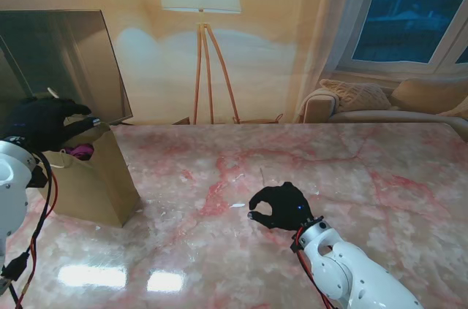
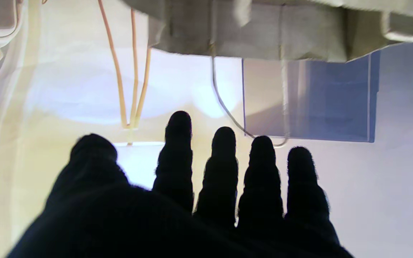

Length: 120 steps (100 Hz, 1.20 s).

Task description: Fold the socks and the shorts into the kraft paper bag

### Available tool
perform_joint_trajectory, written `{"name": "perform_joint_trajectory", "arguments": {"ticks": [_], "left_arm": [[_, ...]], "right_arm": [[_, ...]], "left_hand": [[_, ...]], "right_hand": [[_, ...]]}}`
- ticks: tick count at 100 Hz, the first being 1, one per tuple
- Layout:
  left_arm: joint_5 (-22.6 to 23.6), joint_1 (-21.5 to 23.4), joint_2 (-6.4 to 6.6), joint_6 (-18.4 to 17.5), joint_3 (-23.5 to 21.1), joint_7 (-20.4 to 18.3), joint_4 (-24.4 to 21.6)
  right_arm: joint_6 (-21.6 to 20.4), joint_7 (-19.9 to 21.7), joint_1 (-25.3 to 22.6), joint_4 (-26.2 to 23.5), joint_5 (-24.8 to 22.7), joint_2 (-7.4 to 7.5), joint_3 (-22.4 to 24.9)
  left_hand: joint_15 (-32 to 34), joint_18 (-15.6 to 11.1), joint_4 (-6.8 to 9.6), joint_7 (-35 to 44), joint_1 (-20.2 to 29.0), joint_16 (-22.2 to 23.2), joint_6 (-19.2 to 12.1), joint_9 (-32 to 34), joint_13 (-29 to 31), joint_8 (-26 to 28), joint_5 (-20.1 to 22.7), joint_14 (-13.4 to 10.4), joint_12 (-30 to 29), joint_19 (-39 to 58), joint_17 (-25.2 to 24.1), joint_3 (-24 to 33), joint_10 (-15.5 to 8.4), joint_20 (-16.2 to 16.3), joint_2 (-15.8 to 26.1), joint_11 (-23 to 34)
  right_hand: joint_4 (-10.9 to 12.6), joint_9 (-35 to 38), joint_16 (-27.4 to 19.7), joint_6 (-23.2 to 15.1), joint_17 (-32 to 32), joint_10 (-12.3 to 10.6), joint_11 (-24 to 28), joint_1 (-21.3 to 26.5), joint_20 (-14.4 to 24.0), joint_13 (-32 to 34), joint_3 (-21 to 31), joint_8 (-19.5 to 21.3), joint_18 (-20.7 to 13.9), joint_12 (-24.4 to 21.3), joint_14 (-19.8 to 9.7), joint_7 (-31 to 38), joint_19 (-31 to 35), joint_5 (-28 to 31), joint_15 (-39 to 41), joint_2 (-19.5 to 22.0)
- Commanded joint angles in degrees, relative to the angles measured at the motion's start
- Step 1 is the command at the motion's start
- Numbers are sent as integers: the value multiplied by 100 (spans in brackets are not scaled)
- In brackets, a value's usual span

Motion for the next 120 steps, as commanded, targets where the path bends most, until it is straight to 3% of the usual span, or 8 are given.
{"name": "perform_joint_trajectory", "arguments": {"ticks": [1,5,10,23,47,67,90,120], "left_arm": [[13,37,-42,9,89,37,-232],[15,68,-46,44,116,10,-333],[-45,107,-70,69,179,208,-383],[-166,255,-151,146,387,812,-483],[-430,567,-263,-13,947,1742,-502],[-792,648,-366,-352,1723,2724,50],[-1045,644,-441,-641,2235,3362,604],[-1393,704,-544,-1009,2668,4039,1290]], "right_arm": [[11,-7,-31,-57,-28,0,12],[12,-5,-36,-69,-31,1,32],[7,14,-48,-99,-39,5,68],[1,42,-109,-226,-97,19,207],[21,131,-277,-533,-75,14,509],[-4,317,-624,-1080,-35,16,920],[-115,655,-1079,-1664,234,1,1418],[-296,779,-1365,-1799,674,-50,1696]], "left_hand": [[58,-182,360,-95,41,21,117,-136,-17,-67,-75,-103,-66,125,24,44,-18,-365,-38,-73],[53,-354,381,-48,204,3,165,-152,-2,-46,5,-145,-55,53,91,114,-21,-564,0,-77],[68,-481,577,31,283,-37,256,-108,71,-5,150,-182,-50,102,186,347,-13,-910,-74,-68],[57,-560,651,-6,151,-125,296,-117,81,-34,112,-225,-66,384,127,605,-20,-1173,-138,-65],[-52,-807,637,-323,45,-286,596,-321,2,-209,-312,-371,-147,404,173,543,-42,-1327,-63,-144],[-96,-932,604,-437,-3,-423,780,-560,-126,-312,-421,-434,-206,476,288,460,-46,-1360,-79,-191],[-115,-942,515,-452,-301,-511,776,-766,-329,-344,-510,-470,-256,482,254,213,-90,-1385,-72,-205],[-106,-868,516,-410,-372,-544,757,-751,-385,-345,-448,-477,-267,520,172,138,-108,-1382,-80,-175]], "right_hand": [[294,-109,-64,64,-75,94,-18,-58,11,-81,-113,61,10,-39,-81,-135,52,-43,-62,131],[297,-105,-63,58,-73,97,-18,-44,7,-73,-102,57,10,-39,-64,-147,47,-66,-60,135],[296,-104,-64,72,-72,97,-20,-44,0,-81,-100,58,0,-39,-68,-141,40,-47,-65,136],[296,-104,-70,84,-54,95,-30,-56,-14,-83,-101,49,-21,-44,-75,-164,29,-89,-75,137],[314,-141,-251,324,9,109,-185,-98,-151,-53,-178,-96,-97,-156,-131,-490,-107,-525,-286,193],[333,-135,-1022,651,139,190,-893,-190,-680,-59,-238,-477,-411,-513,-354,-899,-339,-1174,-720,232],[423,-601,-1361,1112,-150,343,-1796,-601,-1527,-668,-1185,-1022,-918,-921,-374,-1256,-982,-1909,-878,1000],[490,-649,-1476,1378,-417,486,-2605,-980,-1812,-1095,-2116,-1279,-1055,-1339,-310,-1466,-1319,-2187,-986,1797]]}}
